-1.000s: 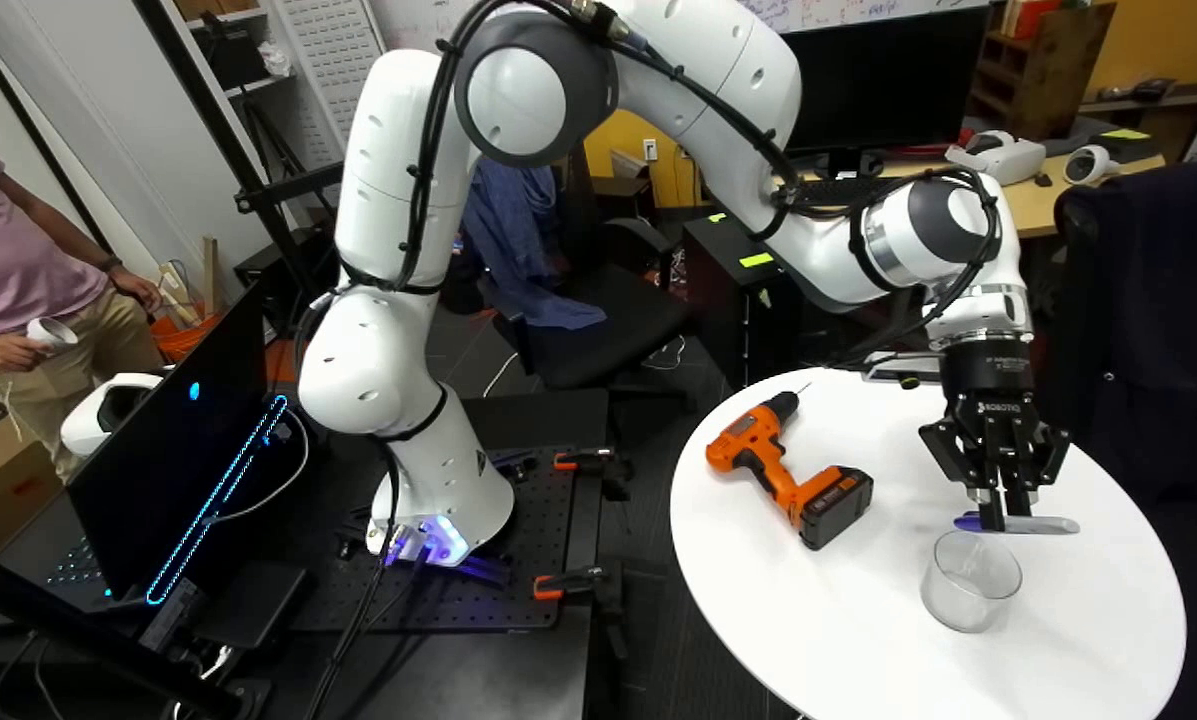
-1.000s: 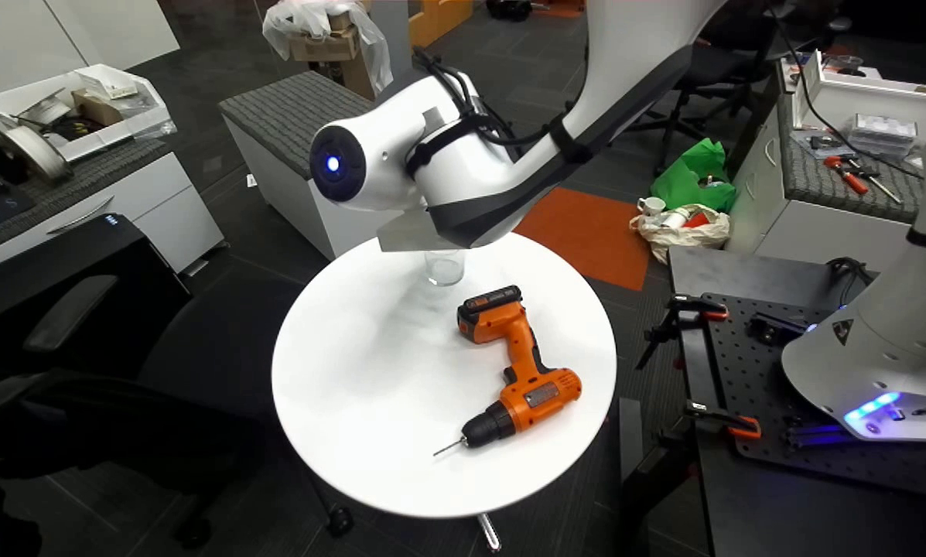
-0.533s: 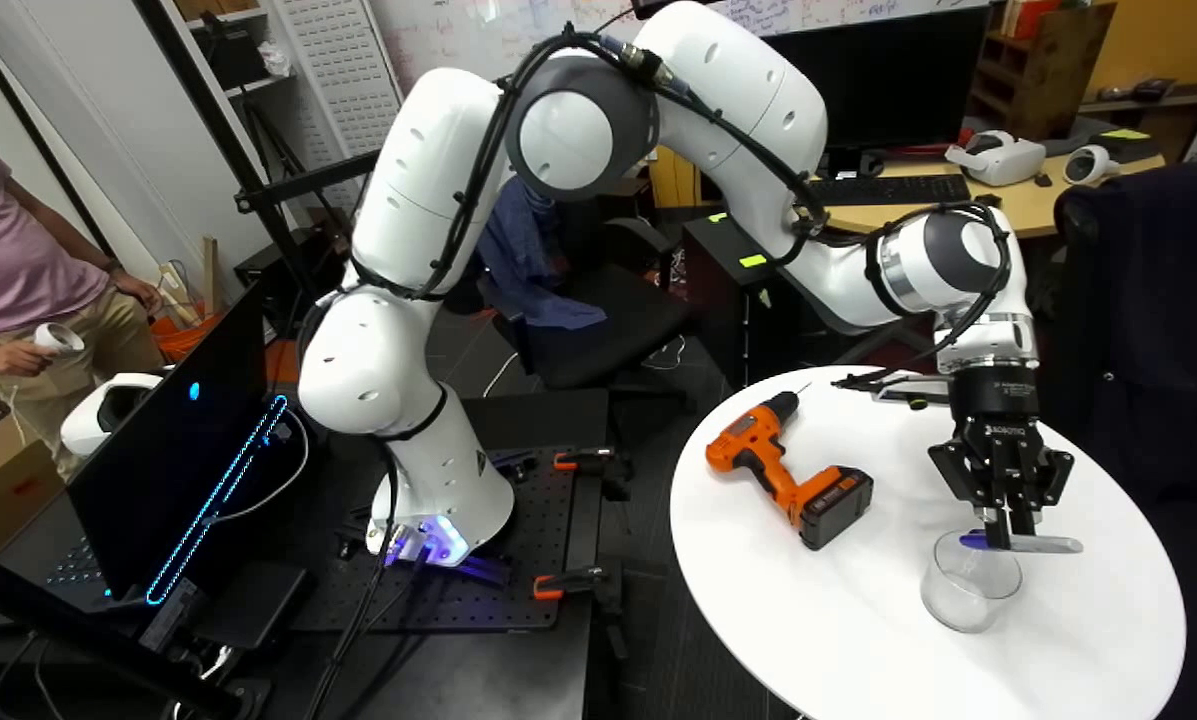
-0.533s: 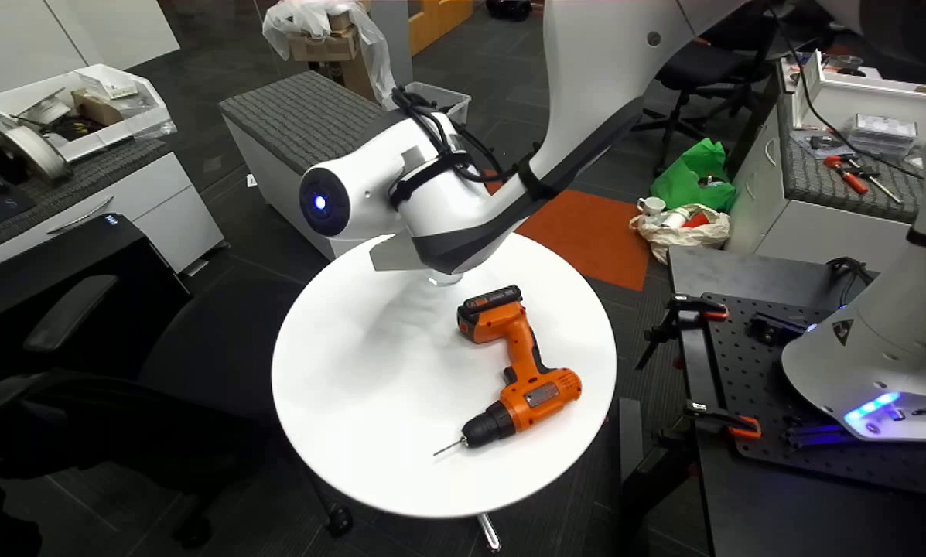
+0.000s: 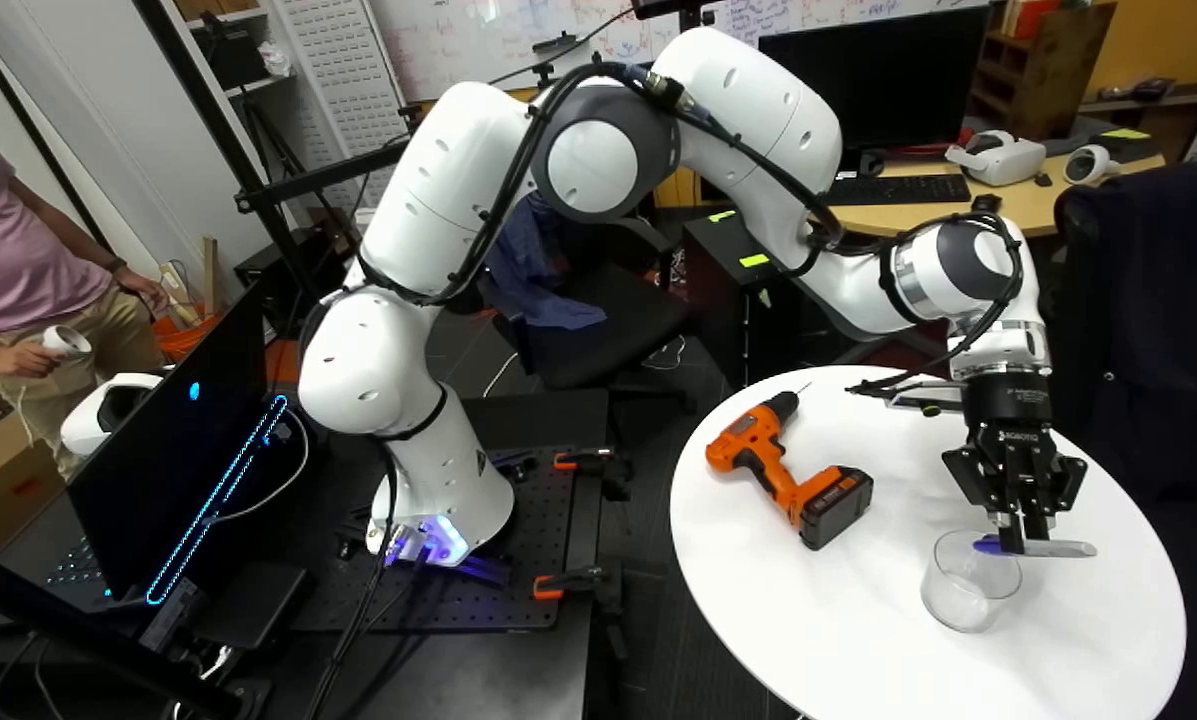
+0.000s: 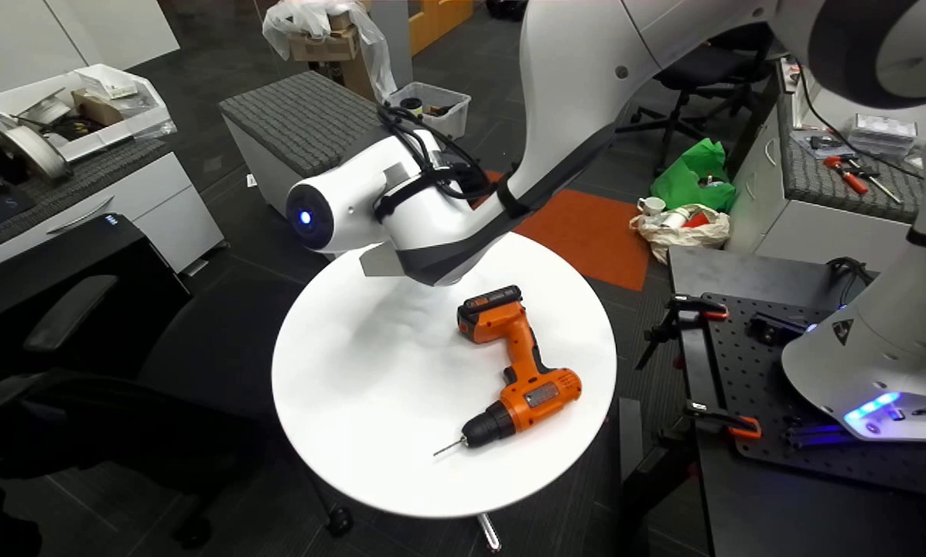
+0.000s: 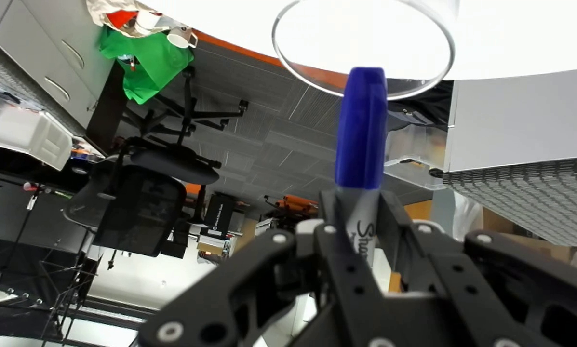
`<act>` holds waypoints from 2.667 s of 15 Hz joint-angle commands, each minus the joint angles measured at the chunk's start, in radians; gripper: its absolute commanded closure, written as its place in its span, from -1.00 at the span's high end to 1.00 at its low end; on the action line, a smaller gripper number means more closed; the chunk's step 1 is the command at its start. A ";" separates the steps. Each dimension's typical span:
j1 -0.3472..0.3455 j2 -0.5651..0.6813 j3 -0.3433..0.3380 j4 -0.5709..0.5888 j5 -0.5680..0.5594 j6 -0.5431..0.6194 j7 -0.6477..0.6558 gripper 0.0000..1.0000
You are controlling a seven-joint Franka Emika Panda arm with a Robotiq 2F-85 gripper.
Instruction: Put the pen inside the glass cup, remove the pen from the glass cup
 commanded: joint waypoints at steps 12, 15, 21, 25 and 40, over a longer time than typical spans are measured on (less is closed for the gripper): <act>-0.002 0.112 0.009 0.130 0.068 -0.073 -0.035 -0.88; -0.002 0.115 0.008 0.132 0.078 -0.074 -0.039 0.13; 0.000 0.101 0.005 0.124 0.090 -0.071 -0.031 0.98; 0.000 0.061 0.004 0.089 0.097 -0.052 -0.008 1.00; -0.019 -0.174 0.029 -0.099 0.110 0.083 0.004 1.00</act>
